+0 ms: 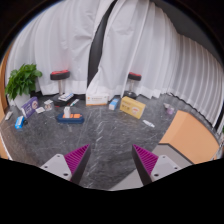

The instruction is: Unplug charger

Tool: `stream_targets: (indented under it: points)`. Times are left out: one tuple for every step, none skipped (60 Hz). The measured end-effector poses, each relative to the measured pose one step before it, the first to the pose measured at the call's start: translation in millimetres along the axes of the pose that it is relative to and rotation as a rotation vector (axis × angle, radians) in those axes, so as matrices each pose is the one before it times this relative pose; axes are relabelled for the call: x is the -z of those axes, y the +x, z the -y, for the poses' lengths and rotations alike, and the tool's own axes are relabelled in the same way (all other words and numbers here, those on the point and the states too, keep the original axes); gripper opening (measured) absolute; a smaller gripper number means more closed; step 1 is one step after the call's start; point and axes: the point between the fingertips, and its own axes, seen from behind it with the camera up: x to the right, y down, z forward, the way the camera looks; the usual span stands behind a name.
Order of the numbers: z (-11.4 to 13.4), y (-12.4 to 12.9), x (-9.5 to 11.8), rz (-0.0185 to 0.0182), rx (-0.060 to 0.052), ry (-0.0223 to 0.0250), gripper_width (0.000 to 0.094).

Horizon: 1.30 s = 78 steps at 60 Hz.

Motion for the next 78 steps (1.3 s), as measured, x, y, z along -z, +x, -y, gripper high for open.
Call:
stream_targets:
  points:
    - [-4.05,-9.37,-2.32,0.01152,-0.0003,-0.00102,0.0855]
    - [-3.76,-9.58,-2.63,0.01166,-0.0006,-0.00071,0.0853]
    - [-3.32,-9.75,-3.13,0.01206,-0.0001,-0.00027,0.0853]
    - [-2.67,-9.85,-3.54,0.01199,0.0005,0.00012,0.0855]
    - [-1.99,-10.28,-4.08,0.0122,0.0006,0.00064,0.0853]
    - [0.39,-10.16,-3.68,0.01383,0.0014,-0.00237,0.0854]
    - [-0.9,-11.1,-5.4,0.01273,0.0004,0.00189,0.0851]
    - [0.02,-10.68,-5.84,0.0123,0.0006,0.00243,0.0852]
    - [0.49,-10.62,-6.22,0.0125,0.0003,0.00316,0.0853]
    - [1.37,-10.52,-6.87,0.01245,0.0004,0.00437,0.0851]
    - [1.91,-10.43,-7.59,0.0129,-0.0006,0.00508,0.0846]
    - [2.37,-9.99,-7.97,0.0119,-0.0014,0.00529,0.0847]
    - [2.88,-9.56,-8.37,0.01085,-0.0016,0.00639,0.0849]
    - [3.56,-9.01,-8.75,0.0103,-0.0015,0.00703,0.0848]
    - [3.94,-8.73,-9.22,0.00946,-0.0015,0.0077,0.0848]
    - [4.31,-7.78,-9.42,0.0077,-0.0009,0.0085,0.0848]
    - [4.77,-7.07,-9.67,0.00602,-0.0002,0.00841,0.0848]
    - [4.64,-6.45,-9.79,0.00473,0.0012,0.00823,0.0847]
    - [4.56,-5.75,-9.84,0.00411,0.0023,0.00789,0.0847]
    - [4.55,-5.33,-9.98,0.00393,0.0015,0.00747,0.0847]
    - [4.84,-4.87,-9.88,0.00352,0.0012,0.00775,0.0847]
    - [4.85,-4.33,-10.24,0.00259,0.0013,0.00891,0.0846]
    - [4.9,-3.87,-10.27,0.00165,0.0014,0.00952,0.0847]
    - [4.34,-3.61,-10.37,0.00151,0.0006,0.00805,0.0848]
    - [4.19,-3.15,-10.17,0.00115,0.0002,0.00675,0.0848]
    - [4.27,-2.97,-10.1,0.00081,0.0001,0.00641,0.0847]
    - [4.12,-2.13,-10.03,0.00005,0.001,0.00669,0.0845]
    - [3.8,-2.17,-9.65,0.00032,-0.0003,0.00386,0.0845]
    - [2.64,-2.45,-9.42,0.00126,-0.0009,0.0024,0.0846]
    - [2.23,-2.09,-8.98,0.0026,-0.0015,0.00067,0.0844]
    - [2.54,-1.93,-8.8,0.00248,-0.0011,0.00216,0.0841]
    - [2.94,-1.36,-8.12,0.00185,-0.0012,0.00374,0.0837]
    - [2.53,-0.99,-8.27,0.0007,-0.0014,0.00372,0.0827]
    - [2.19,-0.5,-7.6,-0.00068,-0.002,0.00219,0.0818]
    - [2.1,-0.38,-7.27,-0.0012,-0.0019,0.0019,0.0807]
    - [2.37,1.03,-7.65,0.00214,-0.0021,0.00505,0.0793]
    - [2.52,-1.04,-5.56,-0.00166,-0.0019,0.00461,0.0778]
    - [2.25,-1.19,-6.02,-0.00254,-0.0013,0.00585,0.0758]
    - [2.05,-0.44,-5.41,-0.00149,-0.0004,0.005,0.0733]
    - [1.24,-0.01,-5.08,-0.00272,0.001,0.00275,0.0706]
    - [0.22,0.14,-5.02,-0.00337,0.0017,-0.00066,0.0672]
    - [-1.3,-0.02,-4.75,-0.00318,0.0026,-0.00589,0.0639]
    - [-2.22,-0.26,-4.63,-0.00203,0.0023,-0.00889,0.0611]
    - [-2.44,-0.38,-4.29,-0.00069,0.0011,-0.00982,0.0583]
    - [-2.3,-0.24,-4.11,0.00184,-0.0016,-0.00576,0.0559]
    - [-1.59,-0.87,-3.5,0.002,-0.0025,-0.00567,0.0536]
    - [-1.44,-0.43,-2.76,0.00409,-0.0042,-0.00162,0.0495]
    - [-0.96,-0.13,-2.29,0.00217,-0.0057,-0.00211,0.0462]
    - [-1.21,0.38,-1.87,0.00002,-0.0054,-0.00174,0.042]
    - [-1.62,1.38,-1.66,-0.00313,-0.0046,-0.00264,0.037]
    - [-0.88,3.01,-1.0,-0.00929,-0.0012,-0.00008,0.0351]
    - [-1.74,3.26,-1.26,-0.01088,0.0005,-0.00238,0.0313]
    - [-1.34,4.67,-1.08,-0.01587,0.0007,-0.00174,0.0243]
    - [0.25,-1.12,0.14,-0.00127,-0.0007,0.00605,0.0211]
    - [0.26,-2.05,0.04,0.01019,-0.0099,0.0038,0.0203]
    - [-0.43,-0.04,0.08,0.0021,-0.0041,0.00095,0.0196]
    - [0.07,0.66,-0.31,0.00264,-0.0024,0.00169,0.0192]
    - [0.17,-0.29,0.16,0.00114,-0.0019,0.00156,0.0189]
    - [-0.3,0.07,-0.83,0.00127,0.0015,-0.00064,0.0185]
    - [0.01,-0.23,-0.06,0.0001,0.004,-0.00001,0.018]
    - [-0.3,-0.28,-0.07,0.00089,0.0052,-0.00159,0.0173]
    - [-0.34,-0.58,0.02,0.00266,0.0043,-0.00187,0.0162]
    - [-0.21,-0.48,0.04,0.00246,0.0027,-0.00214,0.0149]
    - [-0.24,-0.26,0.05,0.00225,0.0008,-0.00208,0.0139]
    - [0.03,-0.05,0.01,0.00135,0.0003,-0.00069,0.0127]
    - [0.26,0.16,0.03,0.00071,0.0,-0.00064,0.0108]
    - [0.79,0.37,0.1,-0.00103,-0.0014,0.00095,0.0096]
    - [-0.05,0.2,0.04,-0.00175,-0.0036,-0.00085,0.0089]
    - [0.26,-0.05,0.2,-0.00292,-0.0041,0.00047,0.0083]
    - [0.64,0.06,0.04,-0.00265,-0.003,-0.00101,0.0077]
    - [0.73,0.27,0.2,-0.00279,-0.0033,-0.0024,0.0074]
    - [1.02,0.24,0.09,-0.00331,-0.0038,-0.00308,0.0072]
    - [1.13,0.38,-0.04,-0.00298,-0.0022,-0.00446,0.0071]
    - [-0.02,0.33,-0.04,-0.00156,-0.0025,-0.00992,0.007]
    - [0.54,0.46,0.09,-0.0015,-0.0068,-0.00911,0.0071]
    - [0.17,0.52,0.58,-0.00131,-0.0125,-0.00892,0.0071]
    - [0.39,0.69,-0.53,0.00134,-0.0156,-0.00236,0.007]
    - [0.67,0.55,0.68,0.001,-0.0161,-0.00153,0.007]
